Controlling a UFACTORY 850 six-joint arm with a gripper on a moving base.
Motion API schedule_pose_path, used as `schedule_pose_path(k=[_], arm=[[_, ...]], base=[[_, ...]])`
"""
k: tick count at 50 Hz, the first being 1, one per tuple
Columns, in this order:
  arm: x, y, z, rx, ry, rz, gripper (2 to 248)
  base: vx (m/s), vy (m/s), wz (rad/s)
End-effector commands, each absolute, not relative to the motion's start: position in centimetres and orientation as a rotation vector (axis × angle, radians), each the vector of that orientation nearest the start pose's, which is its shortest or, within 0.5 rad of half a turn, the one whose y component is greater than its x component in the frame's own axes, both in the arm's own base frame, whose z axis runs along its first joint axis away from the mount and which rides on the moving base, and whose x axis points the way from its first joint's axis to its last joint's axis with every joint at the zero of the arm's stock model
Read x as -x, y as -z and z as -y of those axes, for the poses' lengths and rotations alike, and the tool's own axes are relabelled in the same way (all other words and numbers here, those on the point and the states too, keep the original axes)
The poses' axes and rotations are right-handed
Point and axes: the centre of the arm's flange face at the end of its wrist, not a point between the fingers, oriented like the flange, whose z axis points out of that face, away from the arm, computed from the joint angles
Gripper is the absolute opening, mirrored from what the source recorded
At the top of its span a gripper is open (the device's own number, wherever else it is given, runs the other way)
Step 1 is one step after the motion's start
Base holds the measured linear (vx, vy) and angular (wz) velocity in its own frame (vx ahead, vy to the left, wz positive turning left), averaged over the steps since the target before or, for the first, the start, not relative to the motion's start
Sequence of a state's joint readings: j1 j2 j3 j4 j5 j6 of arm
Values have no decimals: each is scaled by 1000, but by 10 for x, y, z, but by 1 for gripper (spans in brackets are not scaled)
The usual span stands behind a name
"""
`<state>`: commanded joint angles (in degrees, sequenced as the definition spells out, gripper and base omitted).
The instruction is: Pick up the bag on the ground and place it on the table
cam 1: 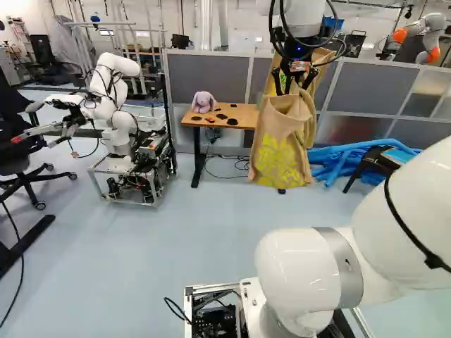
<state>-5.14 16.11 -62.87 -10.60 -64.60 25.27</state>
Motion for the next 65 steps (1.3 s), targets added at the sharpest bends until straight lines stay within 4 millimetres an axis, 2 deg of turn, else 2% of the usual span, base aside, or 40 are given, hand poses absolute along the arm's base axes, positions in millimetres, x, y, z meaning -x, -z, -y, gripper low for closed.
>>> schedule_pose_path(k=[44,65], arm=[[-358,-719,47,3150,452,-758,22],[-358,-719,47,3150,452,-758,22]], base=[[187,-59,-2],[233,-18,-16]])
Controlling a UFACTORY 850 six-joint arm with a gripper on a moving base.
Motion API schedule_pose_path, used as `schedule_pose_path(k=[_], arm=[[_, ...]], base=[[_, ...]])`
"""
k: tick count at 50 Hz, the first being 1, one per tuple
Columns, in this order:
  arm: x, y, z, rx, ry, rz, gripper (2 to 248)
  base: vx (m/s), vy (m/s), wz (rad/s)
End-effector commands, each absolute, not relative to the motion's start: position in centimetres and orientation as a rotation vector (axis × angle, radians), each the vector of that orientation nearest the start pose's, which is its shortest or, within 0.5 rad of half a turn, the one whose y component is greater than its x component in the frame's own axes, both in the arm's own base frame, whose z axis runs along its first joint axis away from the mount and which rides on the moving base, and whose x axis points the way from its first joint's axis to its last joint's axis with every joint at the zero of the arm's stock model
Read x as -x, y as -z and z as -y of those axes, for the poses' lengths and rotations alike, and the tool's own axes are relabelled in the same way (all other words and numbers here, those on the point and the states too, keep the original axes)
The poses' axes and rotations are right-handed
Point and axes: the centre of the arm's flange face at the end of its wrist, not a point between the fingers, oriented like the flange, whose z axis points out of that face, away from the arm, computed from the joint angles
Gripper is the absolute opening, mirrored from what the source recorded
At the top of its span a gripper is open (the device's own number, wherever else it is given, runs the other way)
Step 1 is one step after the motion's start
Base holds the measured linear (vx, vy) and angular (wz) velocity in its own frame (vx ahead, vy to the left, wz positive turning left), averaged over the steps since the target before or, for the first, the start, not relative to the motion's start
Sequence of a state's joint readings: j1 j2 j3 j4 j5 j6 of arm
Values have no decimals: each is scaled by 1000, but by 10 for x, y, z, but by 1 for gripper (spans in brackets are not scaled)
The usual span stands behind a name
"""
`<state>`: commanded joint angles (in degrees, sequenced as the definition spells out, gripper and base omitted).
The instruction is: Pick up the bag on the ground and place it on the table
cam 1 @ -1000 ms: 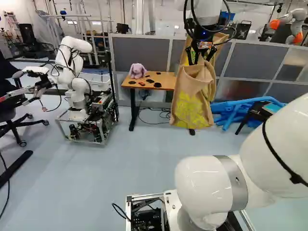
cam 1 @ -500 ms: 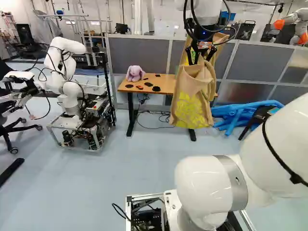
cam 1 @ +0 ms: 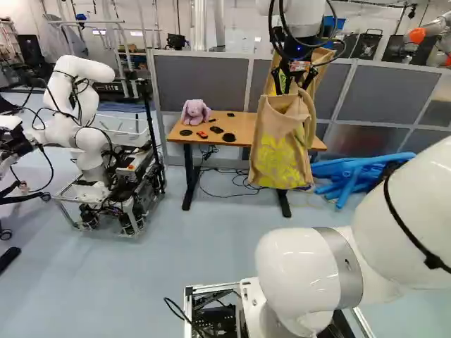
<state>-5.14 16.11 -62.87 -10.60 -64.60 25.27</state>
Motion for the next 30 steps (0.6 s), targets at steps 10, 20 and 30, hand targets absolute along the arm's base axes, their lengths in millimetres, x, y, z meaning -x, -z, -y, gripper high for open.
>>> schedule_pose_path(k=[10,20,30], arm=[[-358,-719,47,3150,452,-758,22],[-358,-719,47,3150,452,-758,22],[-358,-719,47,3150,452,-758,22]], base=[[233,-1,-14],[239,0,-16],[241,-1,-20]])
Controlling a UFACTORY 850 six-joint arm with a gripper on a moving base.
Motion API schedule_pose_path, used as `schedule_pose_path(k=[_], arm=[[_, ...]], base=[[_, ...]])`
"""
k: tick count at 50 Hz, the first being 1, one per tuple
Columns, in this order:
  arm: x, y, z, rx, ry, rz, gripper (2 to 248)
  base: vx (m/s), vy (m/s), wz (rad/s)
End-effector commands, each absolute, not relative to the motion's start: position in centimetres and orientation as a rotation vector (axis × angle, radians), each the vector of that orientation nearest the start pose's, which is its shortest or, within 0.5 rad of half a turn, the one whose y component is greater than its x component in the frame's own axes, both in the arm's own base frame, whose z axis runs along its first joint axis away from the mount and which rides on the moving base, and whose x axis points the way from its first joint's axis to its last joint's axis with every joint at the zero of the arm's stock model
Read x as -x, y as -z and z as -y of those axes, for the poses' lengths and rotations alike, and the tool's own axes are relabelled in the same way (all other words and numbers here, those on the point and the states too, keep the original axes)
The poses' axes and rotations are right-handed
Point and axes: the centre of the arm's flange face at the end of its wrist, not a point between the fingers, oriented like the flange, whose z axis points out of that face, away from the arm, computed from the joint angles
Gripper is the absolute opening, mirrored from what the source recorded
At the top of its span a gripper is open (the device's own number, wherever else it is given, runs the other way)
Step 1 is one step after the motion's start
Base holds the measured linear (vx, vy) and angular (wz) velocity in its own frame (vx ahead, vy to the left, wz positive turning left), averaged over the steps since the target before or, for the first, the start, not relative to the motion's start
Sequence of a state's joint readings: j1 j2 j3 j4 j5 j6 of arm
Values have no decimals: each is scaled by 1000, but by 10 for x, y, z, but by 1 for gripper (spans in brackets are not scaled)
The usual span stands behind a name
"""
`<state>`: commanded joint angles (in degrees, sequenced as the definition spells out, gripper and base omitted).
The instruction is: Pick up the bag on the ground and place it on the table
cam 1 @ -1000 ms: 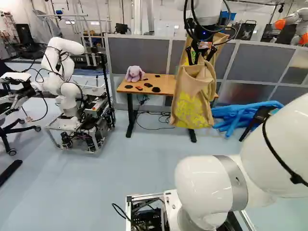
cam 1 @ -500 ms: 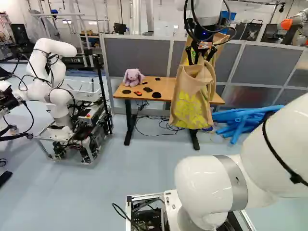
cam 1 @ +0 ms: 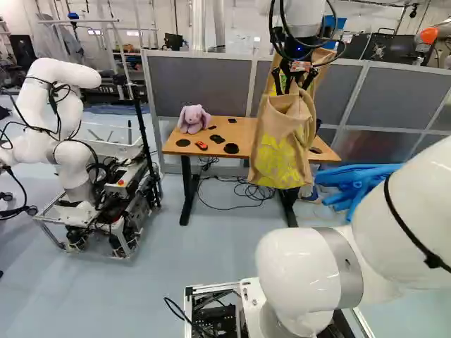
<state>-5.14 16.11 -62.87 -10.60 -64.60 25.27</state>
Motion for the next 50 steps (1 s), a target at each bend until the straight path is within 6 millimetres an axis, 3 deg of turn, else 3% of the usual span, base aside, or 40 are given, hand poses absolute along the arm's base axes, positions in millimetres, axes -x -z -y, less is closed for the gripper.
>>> schedule_pose_path(k=[50], arm=[[-358,-719,47,3150,452,-758,22]], base=[[205,0,-17]])
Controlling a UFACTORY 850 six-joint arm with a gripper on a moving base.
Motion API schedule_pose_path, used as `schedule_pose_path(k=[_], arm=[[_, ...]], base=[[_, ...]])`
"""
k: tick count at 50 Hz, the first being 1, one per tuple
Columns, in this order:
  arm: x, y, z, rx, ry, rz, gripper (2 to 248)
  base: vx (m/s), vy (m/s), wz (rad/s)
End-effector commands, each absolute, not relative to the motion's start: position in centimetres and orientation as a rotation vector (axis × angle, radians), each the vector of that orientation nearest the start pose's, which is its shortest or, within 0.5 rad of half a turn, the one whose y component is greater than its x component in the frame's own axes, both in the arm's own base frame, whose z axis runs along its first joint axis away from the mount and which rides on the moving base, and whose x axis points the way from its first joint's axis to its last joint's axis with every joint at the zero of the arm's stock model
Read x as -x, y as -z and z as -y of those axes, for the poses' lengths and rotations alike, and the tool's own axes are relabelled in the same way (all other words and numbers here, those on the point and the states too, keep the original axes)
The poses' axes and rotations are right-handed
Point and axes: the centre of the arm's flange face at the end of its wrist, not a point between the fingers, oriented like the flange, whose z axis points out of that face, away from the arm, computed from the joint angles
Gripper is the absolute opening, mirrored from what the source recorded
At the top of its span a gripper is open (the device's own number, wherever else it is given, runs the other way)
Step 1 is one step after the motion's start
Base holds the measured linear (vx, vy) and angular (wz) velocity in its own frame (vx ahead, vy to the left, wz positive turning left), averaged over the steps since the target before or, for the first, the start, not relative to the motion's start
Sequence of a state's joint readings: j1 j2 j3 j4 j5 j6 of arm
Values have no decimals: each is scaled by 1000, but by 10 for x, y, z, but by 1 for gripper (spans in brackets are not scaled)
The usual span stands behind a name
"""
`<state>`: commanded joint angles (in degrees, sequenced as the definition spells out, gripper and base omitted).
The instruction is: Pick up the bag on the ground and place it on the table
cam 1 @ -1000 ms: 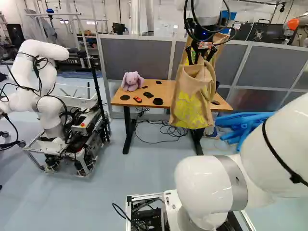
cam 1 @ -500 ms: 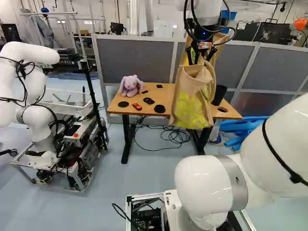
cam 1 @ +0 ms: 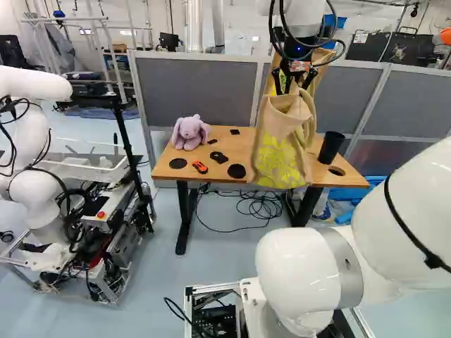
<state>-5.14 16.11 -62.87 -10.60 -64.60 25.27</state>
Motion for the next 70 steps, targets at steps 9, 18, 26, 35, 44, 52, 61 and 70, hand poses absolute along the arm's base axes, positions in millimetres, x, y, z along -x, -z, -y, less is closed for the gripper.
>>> schedule_pose_path(k=[9,18,26,35,44,52,61,70], arm=[[-358,-719,47,3150,452,-758,22],[-358,-719,47,3150,452,-758,22],[-358,-719,47,3150,452,-758,22],[-358,-719,47,3150,452,-758,22],[-358,-719,47,3150,452,-758,22],[-358,-719,47,3162,450,-720,22],[-358,-719,47,3201,443,-591,22],[-358,-719,47,3239,433,-444,22]], base=[[184,-1,-15],[174,-1,-13],[146,0,-17],[20,0,-5],[-2,0,0],[0,0,0],[0,0,0],[0,0,0]])
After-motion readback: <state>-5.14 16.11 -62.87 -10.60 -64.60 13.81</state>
